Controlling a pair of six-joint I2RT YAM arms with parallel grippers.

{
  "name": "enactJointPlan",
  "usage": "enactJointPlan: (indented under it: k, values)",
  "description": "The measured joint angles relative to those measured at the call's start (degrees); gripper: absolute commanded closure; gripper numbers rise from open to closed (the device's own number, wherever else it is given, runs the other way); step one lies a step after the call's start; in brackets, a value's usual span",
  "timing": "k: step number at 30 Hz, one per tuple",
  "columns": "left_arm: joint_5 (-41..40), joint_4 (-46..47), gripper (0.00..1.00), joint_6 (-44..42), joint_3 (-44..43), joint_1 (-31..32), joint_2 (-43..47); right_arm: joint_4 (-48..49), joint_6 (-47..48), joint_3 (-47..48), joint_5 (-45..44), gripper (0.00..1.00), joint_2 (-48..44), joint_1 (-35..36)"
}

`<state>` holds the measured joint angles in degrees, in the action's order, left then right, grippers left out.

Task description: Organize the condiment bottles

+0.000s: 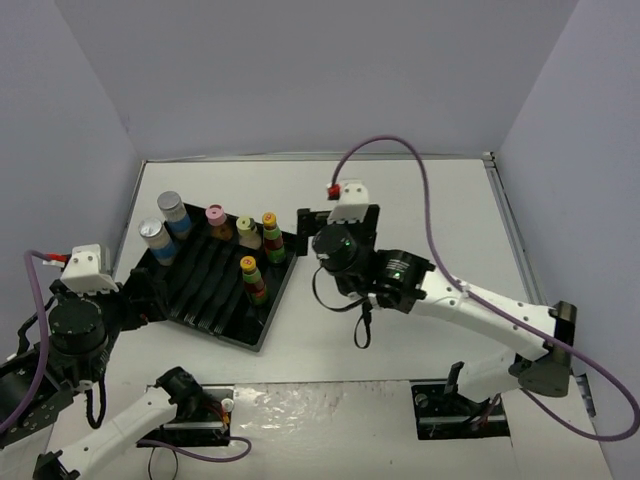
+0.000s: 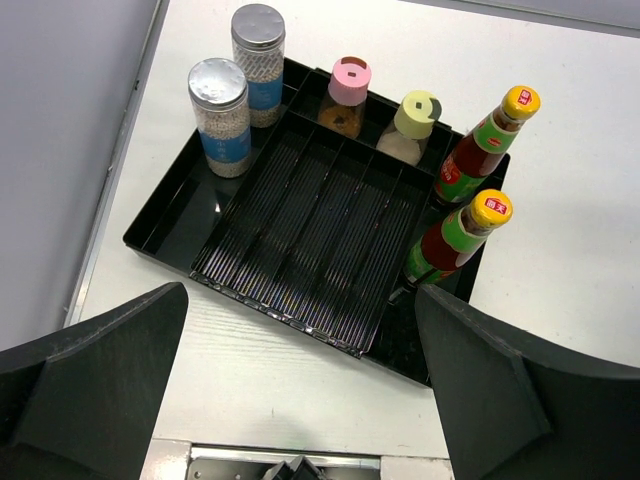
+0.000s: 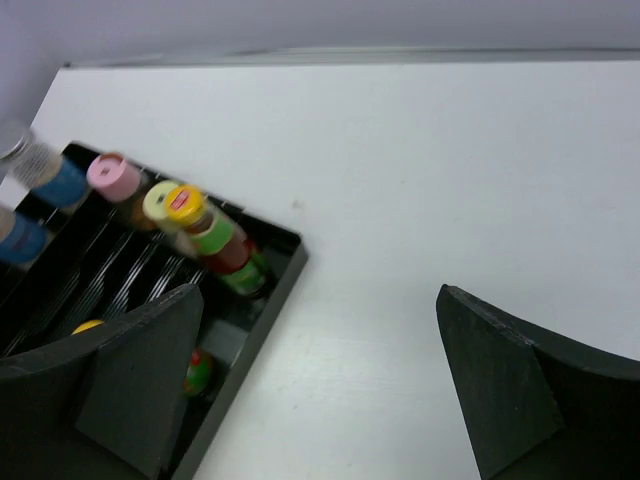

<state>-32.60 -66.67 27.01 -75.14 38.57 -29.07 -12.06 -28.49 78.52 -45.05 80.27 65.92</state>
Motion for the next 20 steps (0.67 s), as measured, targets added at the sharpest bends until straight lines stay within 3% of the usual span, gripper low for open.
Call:
enactJointPlan:
  k: [4,9,20]
  values:
    - [0.22,1.06,0.05,-0.33,-0.72,0.0,-1.9,-1.17,2.04,-2.13,-2.48,0.0,-7.79,-4.46]
    - [0.89,2.58,0.05,-1.12,-1.56,0.0,-4.15,-2.37,3.72,-2.2,-4.91,0.0,-14.62,-5.24]
    - [1.75,5.07,0.05,-2.31,-2.42,0.0,-6.38,-5.72,4.6,-2.16,-6.16,0.0,-14.18,-5.26]
